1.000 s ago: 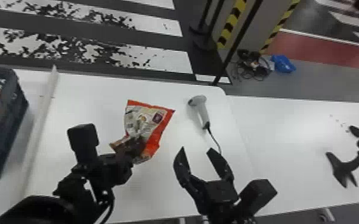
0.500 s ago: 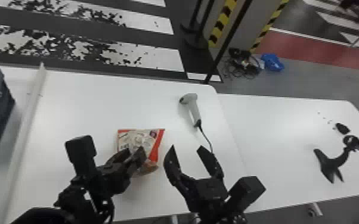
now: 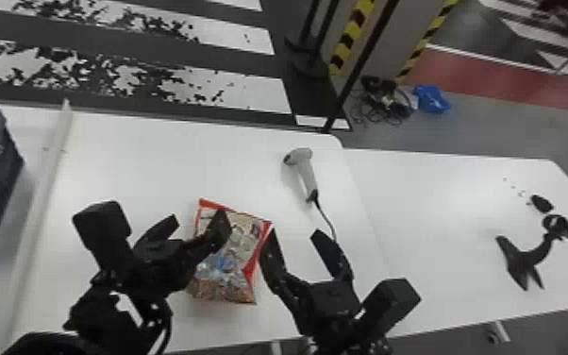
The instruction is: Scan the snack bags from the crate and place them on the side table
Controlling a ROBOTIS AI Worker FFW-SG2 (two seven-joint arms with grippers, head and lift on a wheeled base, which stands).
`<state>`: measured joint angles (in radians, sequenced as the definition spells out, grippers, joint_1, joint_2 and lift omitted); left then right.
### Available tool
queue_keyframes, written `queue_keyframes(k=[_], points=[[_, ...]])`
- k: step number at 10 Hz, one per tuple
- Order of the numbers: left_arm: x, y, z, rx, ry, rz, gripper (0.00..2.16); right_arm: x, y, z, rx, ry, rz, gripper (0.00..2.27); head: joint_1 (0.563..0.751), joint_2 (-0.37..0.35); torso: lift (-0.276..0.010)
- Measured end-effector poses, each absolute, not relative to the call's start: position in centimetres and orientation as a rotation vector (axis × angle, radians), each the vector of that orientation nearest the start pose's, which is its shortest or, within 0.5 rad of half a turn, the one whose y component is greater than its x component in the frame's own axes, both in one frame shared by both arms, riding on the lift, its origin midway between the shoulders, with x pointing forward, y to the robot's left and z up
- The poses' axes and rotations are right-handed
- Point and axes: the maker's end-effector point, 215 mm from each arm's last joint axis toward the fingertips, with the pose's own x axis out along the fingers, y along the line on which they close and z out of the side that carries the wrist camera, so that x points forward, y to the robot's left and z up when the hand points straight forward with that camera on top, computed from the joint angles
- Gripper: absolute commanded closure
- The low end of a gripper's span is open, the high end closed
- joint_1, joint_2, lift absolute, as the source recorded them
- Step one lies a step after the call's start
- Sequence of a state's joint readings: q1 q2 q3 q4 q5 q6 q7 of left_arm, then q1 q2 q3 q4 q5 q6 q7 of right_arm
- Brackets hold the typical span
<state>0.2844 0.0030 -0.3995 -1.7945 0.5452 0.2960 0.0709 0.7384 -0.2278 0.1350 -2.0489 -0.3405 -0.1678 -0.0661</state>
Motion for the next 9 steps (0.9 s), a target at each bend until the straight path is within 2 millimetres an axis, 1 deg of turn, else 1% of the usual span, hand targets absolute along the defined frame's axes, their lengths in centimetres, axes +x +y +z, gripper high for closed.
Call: queue_keyframes(k=[2,3,4,5,6,7,8,9], points=[[44.4,0.4,-41.6,-0.508,0.365,-0.327,0.04,35.7,-19.5,-39.6,0.227,0.159,0.115,0.29,0.695,-0.278,-0.05],[44.7,2.1,-40.5,-0.479,0.32,-0.326,0.04,35.7,-19.3,-39.9,0.219,0.168,0.125,0.45,0.695,-0.247,-0.05],[44.8,3.9,-39.5,-0.414,0.276,-0.328,0.04,35.7,-19.1,-40.0,0.213,0.171,0.135,0.67,0.695,-0.221,-0.05],[44.8,5.7,-38.7,-0.322,0.243,-0.307,0.04,35.8,-18.7,-39.9,0.209,0.169,0.156,1.13,0.695,-0.204,-0.05],[44.6,7.3,-38.0,-0.246,0.217,-0.294,0.04,35.8,-18.0,-39.8,0.209,0.166,0.187,1.97,0.695,-0.168,-0.05],[44.4,8.6,-37.5,-0.176,0.199,-0.295,0.04,35.8,-17.7,-40.0,0.202,0.172,0.198,2.26,0.695,-0.141,-0.05],[44.0,10.0,-37.4,-0.111,0.197,-0.284,0.04,35.8,-17.0,-40.7,0.189,0.199,0.211,2.26,0.695,-0.109,-0.05],[43.7,11.4,-37.8,-0.082,0.206,-0.269,0.04,35.8,-16.5,-41.1,0.176,0.216,0.223,2.26,0.695,-0.076,-0.05]])
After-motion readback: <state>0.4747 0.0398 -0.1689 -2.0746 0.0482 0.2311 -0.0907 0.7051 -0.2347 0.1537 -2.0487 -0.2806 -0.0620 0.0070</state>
